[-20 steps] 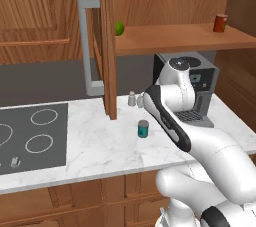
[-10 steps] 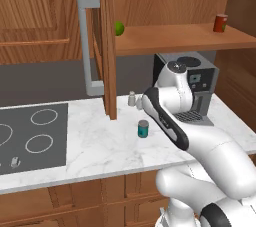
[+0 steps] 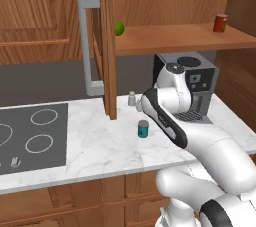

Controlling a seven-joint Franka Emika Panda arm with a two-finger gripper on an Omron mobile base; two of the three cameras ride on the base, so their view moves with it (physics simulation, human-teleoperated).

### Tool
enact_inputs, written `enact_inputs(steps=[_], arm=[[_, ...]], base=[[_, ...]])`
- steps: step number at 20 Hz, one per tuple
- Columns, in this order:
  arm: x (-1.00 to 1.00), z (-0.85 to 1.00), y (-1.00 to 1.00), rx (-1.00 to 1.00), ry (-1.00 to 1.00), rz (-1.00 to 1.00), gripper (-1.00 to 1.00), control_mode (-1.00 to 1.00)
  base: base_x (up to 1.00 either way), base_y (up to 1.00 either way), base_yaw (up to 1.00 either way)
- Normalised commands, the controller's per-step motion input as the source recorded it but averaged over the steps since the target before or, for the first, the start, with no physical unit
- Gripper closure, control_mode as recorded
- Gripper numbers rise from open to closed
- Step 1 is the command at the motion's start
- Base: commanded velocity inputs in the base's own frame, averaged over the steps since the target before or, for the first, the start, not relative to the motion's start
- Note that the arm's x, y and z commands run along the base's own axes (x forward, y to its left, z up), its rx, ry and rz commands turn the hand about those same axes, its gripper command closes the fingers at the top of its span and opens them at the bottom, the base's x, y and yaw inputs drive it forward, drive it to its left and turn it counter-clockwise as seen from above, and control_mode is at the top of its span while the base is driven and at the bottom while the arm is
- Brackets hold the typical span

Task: Pick the cans from the counter and place them in their designated side in the cabinet.

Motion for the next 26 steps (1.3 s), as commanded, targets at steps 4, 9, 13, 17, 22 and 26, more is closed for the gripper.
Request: enact_inputs(steps=[4, 9, 13, 17, 22, 26], arm=[[0.01, -0.05, 0.00, 0.00, 0.02, 0.00, -1.00, -1.00], [0.01, -0.09, 0.00, 0.00, 0.00, 0.00, -1.00, -1.00], [0.02, -0.14, 0.00, 0.00, 0.00, 0.00, -1.00, -1.00], [0.03, -0.14, 0.00, 0.00, 0.01, 0.00, -1.00, -1.00], [0.06, -0.15, 0.00, 0.00, 0.00, 0.00, -1.00, -1.00], [0.06, -0.16, 0.00, 0.00, 0.00, 0.00, -1.00, -1.00]], base=[[0.00, 0.00, 0.00], [0.00, 0.00, 0.00], [0.00, 0.00, 0.00], [0.00, 0.00, 0.00], [0.00, 0.00, 0.00], [0.00, 0.00, 0.00]])
